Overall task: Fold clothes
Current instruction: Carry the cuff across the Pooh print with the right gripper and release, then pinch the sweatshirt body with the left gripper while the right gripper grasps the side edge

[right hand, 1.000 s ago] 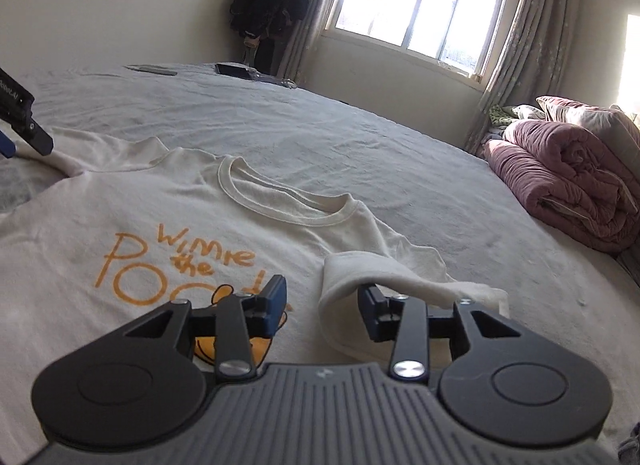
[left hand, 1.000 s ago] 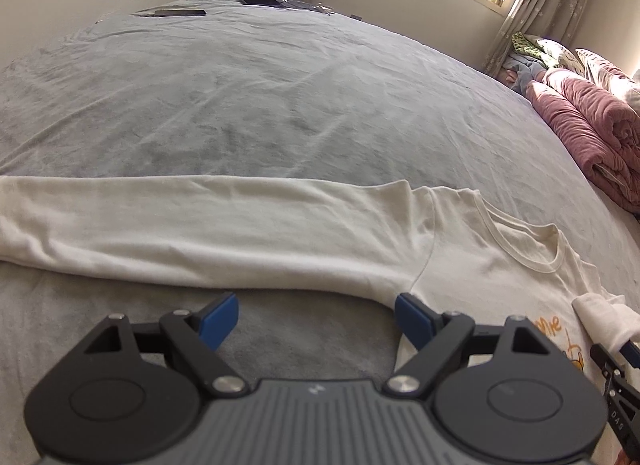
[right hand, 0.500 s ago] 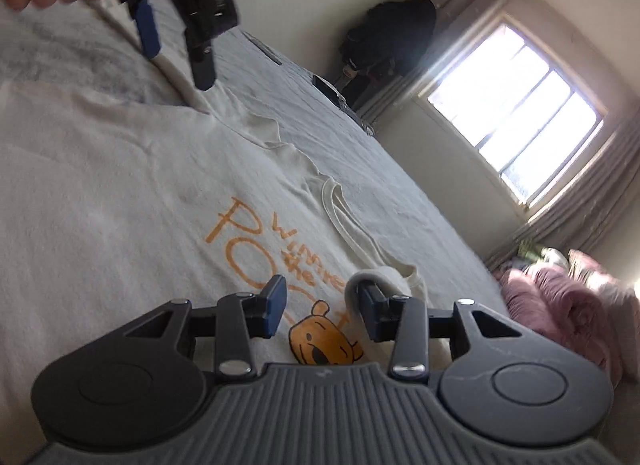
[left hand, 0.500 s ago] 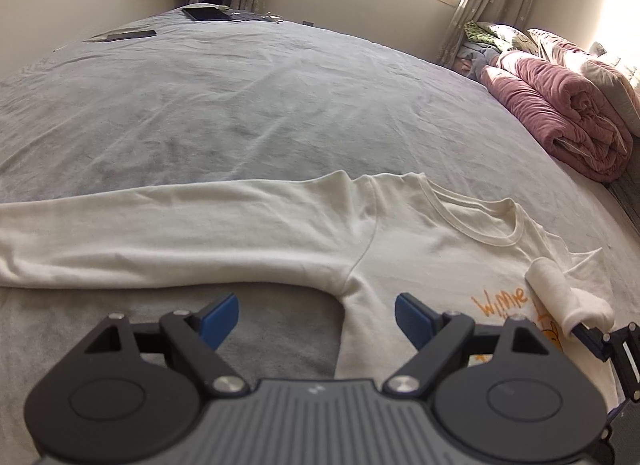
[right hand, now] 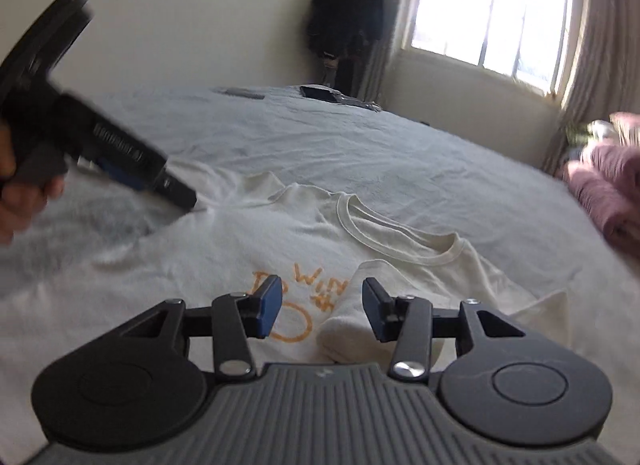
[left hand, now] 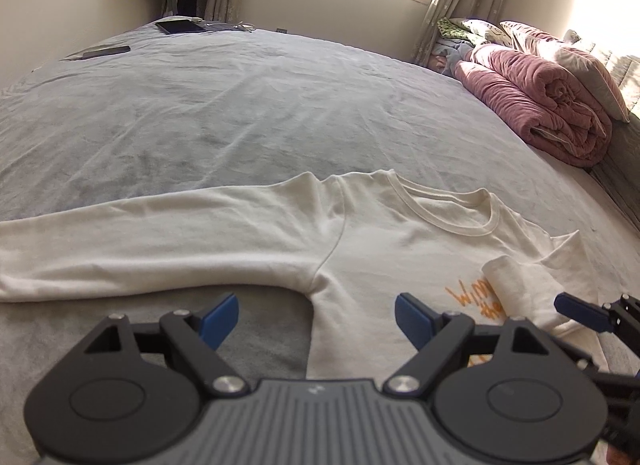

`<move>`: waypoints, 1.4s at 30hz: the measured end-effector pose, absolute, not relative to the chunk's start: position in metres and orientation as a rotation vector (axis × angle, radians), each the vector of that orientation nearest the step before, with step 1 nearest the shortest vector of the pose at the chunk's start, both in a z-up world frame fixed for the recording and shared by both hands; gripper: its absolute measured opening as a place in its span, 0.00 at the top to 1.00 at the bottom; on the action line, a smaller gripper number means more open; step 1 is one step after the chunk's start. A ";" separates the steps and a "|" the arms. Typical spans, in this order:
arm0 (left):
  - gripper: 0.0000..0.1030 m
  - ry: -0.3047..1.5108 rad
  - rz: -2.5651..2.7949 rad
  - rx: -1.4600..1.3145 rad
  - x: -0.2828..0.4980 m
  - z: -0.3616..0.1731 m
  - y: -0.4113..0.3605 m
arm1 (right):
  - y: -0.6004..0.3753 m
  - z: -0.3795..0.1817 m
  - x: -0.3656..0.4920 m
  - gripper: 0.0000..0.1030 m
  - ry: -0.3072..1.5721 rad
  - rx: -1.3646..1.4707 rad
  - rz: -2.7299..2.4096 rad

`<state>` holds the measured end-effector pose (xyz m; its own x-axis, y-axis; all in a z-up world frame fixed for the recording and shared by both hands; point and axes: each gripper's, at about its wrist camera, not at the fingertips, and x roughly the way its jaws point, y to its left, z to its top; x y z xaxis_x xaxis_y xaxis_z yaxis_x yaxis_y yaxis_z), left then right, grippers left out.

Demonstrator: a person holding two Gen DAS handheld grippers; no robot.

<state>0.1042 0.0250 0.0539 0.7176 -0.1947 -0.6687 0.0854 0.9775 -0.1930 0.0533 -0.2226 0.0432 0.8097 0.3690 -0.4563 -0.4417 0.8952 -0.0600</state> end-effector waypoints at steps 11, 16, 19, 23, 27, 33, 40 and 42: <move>0.16 0.698 -0.240 0.003 0.090 0.054 -0.006 | -0.327 0.017 0.091 0.52 0.690 0.669 0.149; 0.16 0.669 -0.340 0.050 0.081 0.051 -0.025 | -0.312 0.024 0.085 0.51 0.673 0.739 0.384; 0.16 0.664 -0.384 0.039 0.079 0.048 -0.030 | -0.289 0.045 0.069 0.51 0.599 0.623 0.521; 0.16 0.666 -0.432 -0.003 0.078 0.046 -0.032 | -0.291 0.050 0.073 0.50 0.577 0.595 0.480; 0.16 0.685 -0.460 -0.059 0.082 0.044 -0.036 | -0.308 0.046 0.081 0.50 0.595 0.616 0.395; 0.17 0.739 -0.475 -0.206 0.093 0.042 -0.034 | -0.326 0.037 0.091 0.50 0.646 0.595 0.252; 0.60 0.843 -0.378 -0.213 0.114 0.024 -0.051 | -0.336 0.035 0.092 0.50 0.667 0.593 0.207; 0.78 0.832 -0.357 -0.182 0.114 0.022 -0.054 | -0.335 0.035 0.092 0.50 0.675 0.588 0.213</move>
<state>0.1137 -0.0538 0.0224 0.6187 -0.3791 -0.6881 0.2384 0.9252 -0.2953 0.0921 -0.3353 0.0347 0.7664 0.3696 -0.5255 0.0005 0.8176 0.5758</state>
